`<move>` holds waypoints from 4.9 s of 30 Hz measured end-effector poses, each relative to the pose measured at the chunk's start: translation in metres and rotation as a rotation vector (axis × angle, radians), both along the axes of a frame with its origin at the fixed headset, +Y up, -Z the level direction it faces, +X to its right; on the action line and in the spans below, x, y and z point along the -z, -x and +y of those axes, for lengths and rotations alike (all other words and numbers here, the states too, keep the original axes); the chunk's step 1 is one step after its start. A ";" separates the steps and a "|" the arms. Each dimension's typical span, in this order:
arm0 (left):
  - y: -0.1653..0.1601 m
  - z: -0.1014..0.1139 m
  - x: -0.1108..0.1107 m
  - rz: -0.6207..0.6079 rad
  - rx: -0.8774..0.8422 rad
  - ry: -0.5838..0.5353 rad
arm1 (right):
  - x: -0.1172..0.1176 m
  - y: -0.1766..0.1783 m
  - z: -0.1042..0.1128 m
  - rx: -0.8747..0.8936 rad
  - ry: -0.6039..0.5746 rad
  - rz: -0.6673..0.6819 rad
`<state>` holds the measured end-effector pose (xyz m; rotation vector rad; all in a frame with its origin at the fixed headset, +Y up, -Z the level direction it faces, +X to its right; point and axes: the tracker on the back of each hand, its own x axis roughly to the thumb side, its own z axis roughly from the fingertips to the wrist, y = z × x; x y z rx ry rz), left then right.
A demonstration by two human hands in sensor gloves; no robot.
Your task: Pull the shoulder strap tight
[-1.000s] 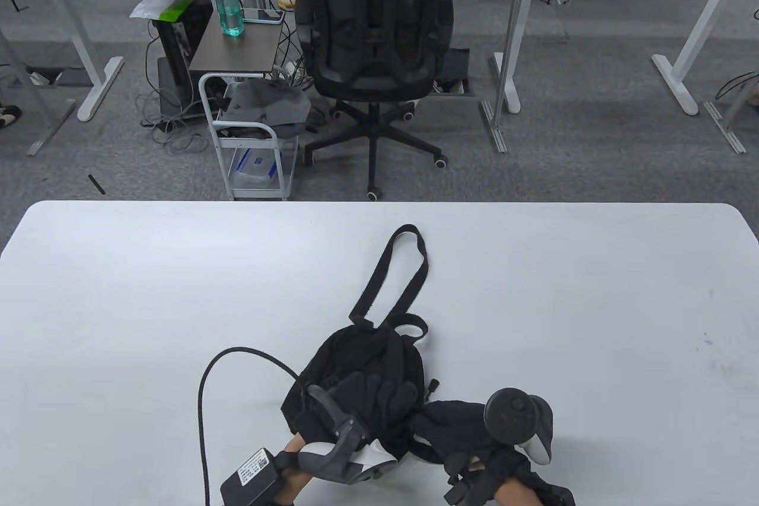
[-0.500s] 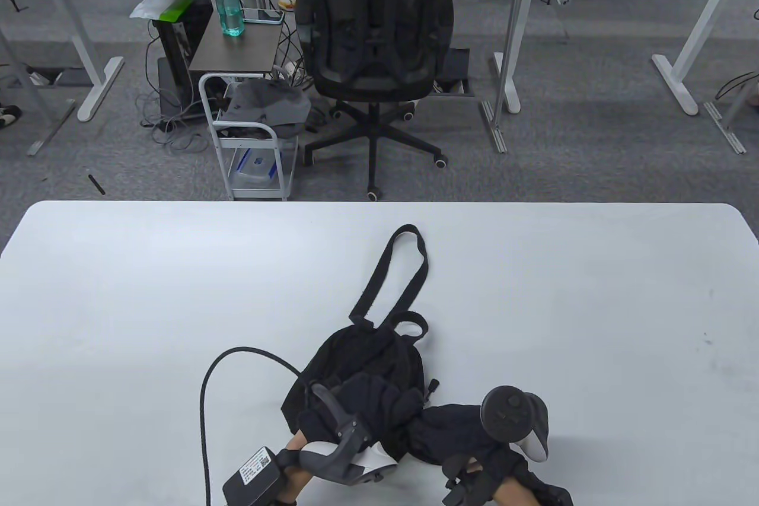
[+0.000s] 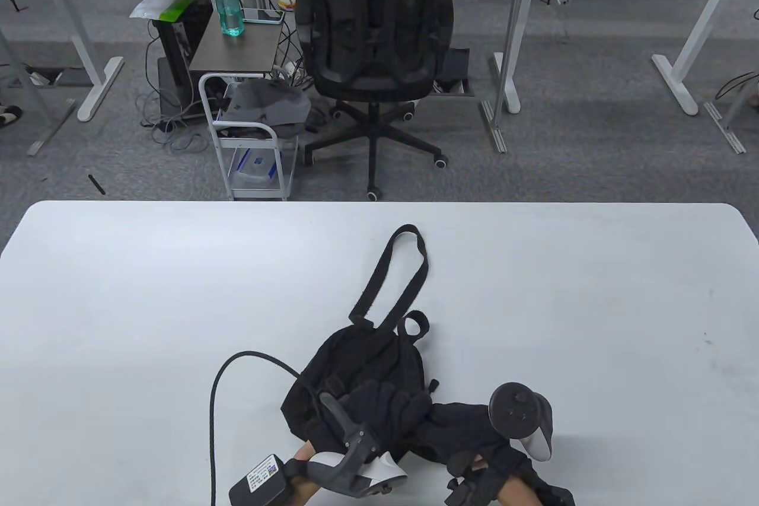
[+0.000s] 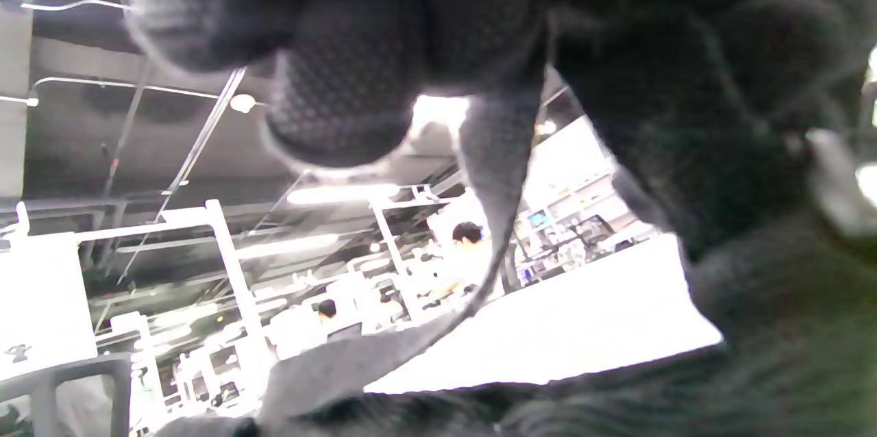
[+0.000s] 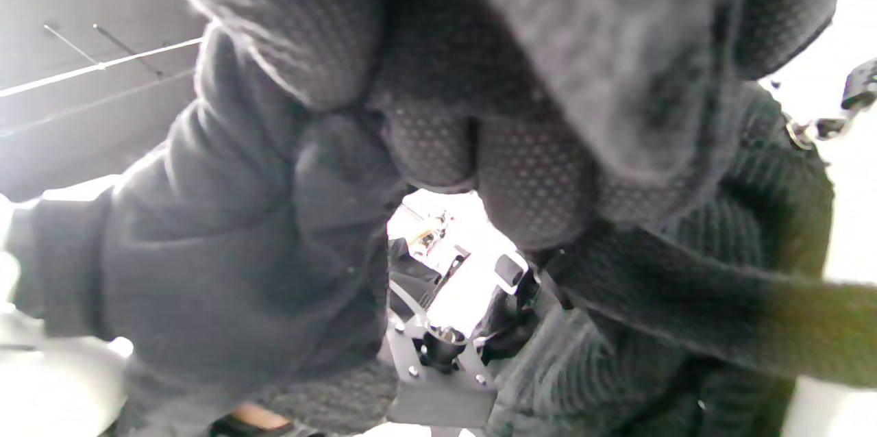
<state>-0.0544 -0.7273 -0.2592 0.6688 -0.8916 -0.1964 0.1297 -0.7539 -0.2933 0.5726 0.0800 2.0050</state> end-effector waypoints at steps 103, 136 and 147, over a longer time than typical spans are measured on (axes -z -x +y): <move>0.005 -0.004 0.000 -0.057 0.002 0.033 | 0.003 0.002 -0.008 -0.022 0.039 0.062; 0.013 -0.011 0.016 0.000 0.045 0.062 | 0.006 0.003 -0.010 -0.061 0.059 0.059; 0.020 -0.001 0.016 0.034 0.010 0.067 | 0.007 -0.003 -0.013 -0.048 0.060 0.016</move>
